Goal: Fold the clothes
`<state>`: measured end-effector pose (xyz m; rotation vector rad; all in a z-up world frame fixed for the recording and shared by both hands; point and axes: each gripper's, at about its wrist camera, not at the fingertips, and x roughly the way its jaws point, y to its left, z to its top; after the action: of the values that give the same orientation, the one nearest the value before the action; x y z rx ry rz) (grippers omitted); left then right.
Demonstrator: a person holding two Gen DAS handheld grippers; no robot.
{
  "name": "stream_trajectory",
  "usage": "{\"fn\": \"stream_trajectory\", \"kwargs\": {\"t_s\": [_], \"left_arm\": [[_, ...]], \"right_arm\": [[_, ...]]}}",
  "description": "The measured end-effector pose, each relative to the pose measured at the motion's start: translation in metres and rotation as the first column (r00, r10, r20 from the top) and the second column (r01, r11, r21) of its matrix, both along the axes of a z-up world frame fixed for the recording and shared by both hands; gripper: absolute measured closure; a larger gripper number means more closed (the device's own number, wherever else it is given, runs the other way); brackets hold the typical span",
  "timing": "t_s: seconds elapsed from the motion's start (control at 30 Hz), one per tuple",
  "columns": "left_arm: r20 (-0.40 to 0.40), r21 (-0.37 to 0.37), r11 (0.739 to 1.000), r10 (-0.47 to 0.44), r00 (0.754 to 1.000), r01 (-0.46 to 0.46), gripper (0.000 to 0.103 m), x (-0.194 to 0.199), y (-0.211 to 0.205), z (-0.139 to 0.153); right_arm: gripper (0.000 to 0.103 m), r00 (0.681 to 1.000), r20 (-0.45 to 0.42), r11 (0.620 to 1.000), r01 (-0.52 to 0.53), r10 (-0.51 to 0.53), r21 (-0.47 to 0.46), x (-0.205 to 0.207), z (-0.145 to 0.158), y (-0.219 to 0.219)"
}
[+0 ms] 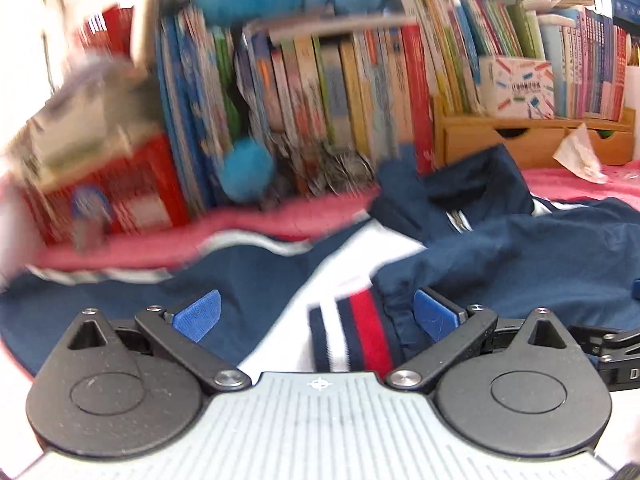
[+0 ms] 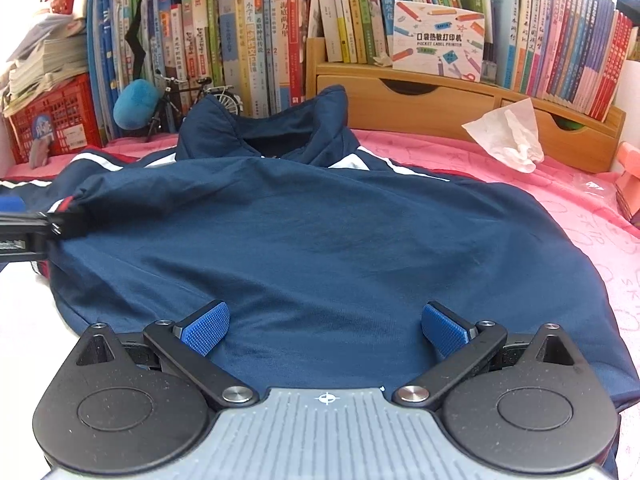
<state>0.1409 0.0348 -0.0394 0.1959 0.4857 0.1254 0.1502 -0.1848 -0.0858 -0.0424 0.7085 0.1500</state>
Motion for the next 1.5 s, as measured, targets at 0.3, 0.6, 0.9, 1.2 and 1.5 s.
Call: {"fn": "stream_trajectory", "kwargs": {"t_s": [0.3, 0.6, 0.9, 1.2, 1.5], "left_arm": [[-0.123, 0.131, 0.990, 0.074, 0.990, -0.058, 0.000, 0.034, 0.019, -0.024], [-0.076, -0.208, 0.961, 0.169, 0.983, -0.181, 0.000, 0.000, 0.129, 0.019], [-0.149, -0.271, 0.668, 0.682, 0.716, -0.693, 0.000, 0.015, 0.325, -0.008], [-0.159, -0.361, 0.577, 0.736, 0.658, -0.732, 0.019, 0.056, 0.396, -0.038], [-0.127, -0.405, 0.597, 0.714, 0.689, -0.693, 0.100, 0.053, 0.387, -0.016]], "right_arm": [[0.000, 1.000, -0.001, 1.000, 0.004, -0.004, -0.001, 0.001, 0.000, 0.001], [0.000, 1.000, -0.001, 1.000, 0.006, -0.006, 0.001, 0.001, 0.000, 0.001], [0.000, 1.000, -0.002, 1.000, 0.007, -0.007, 0.001, 0.001, 0.000, 0.001], [0.000, 1.000, -0.001, 1.000, 0.015, -0.015, 0.000, 0.001, 0.000, 0.001], [0.000, 1.000, -0.001, 1.000, 0.030, -0.030, -0.001, 0.002, -0.001, 0.002]]}}
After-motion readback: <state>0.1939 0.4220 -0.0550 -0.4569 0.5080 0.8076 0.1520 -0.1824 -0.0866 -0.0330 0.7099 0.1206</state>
